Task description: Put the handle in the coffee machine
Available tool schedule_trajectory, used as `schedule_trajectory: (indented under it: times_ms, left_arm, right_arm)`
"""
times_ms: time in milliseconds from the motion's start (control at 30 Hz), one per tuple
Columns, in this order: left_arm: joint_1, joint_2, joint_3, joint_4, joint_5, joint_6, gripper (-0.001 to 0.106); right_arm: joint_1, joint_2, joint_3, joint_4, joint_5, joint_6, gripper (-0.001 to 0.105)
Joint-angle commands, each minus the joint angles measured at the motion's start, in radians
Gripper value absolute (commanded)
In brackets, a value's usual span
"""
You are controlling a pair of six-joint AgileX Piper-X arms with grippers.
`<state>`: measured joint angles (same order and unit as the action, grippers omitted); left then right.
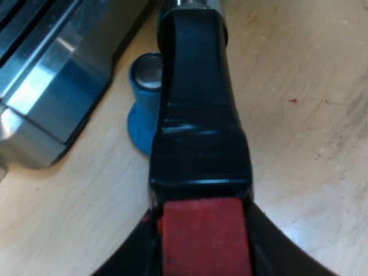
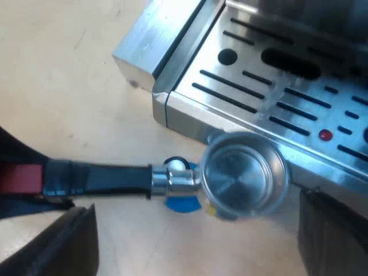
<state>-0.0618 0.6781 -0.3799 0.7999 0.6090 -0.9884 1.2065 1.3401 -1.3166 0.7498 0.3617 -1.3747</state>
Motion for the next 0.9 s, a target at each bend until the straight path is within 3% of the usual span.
schedule_trajectory:
  times_ms: [33, 200, 500, 600, 733, 833, 900]
  left_arm:
    - [0.015, -0.013, -0.029, 0.005, 0.036, -0.006, 0.0]
    - [0.054, -0.013, -0.073, 0.07, 0.086, -0.024, 0.0]
    - [0.065, -0.013, -0.143, 0.12, 0.12, -0.024, 0.0]
    - [0.1, -0.004, -0.146, 0.092, 0.145, -0.024, 0.0]
    - [0.124, 0.032, -0.153, 0.072, 0.232, -0.024, 0.0]
    - [0.132, 0.05, -0.157, 0.067, 0.245, -0.022, 0.0]
    - [0.132, 0.068, -0.16, 0.062, 0.236, 0.018, 0.0]
  right_arm:
    - [0.043, -0.012, -0.011, -0.005, 0.074, -0.001, 0.071]
    - [0.128, -0.012, -0.011, -0.005, 0.225, 0.018, 0.071]
    - [0.207, -0.017, -0.011, -0.005, 0.428, 0.072, 0.071]
    - [0.207, -0.021, -0.011, -0.005, 0.452, 0.072, 0.071]
    - [0.207, -0.021, -0.011, -0.014, 0.446, 0.072, 0.071]
    - [0.207, -0.021, -0.005, -0.014, 0.446, 0.075, 0.071]
    - [0.207, -0.021, -0.002, -0.012, 0.442, 0.08, 0.071]
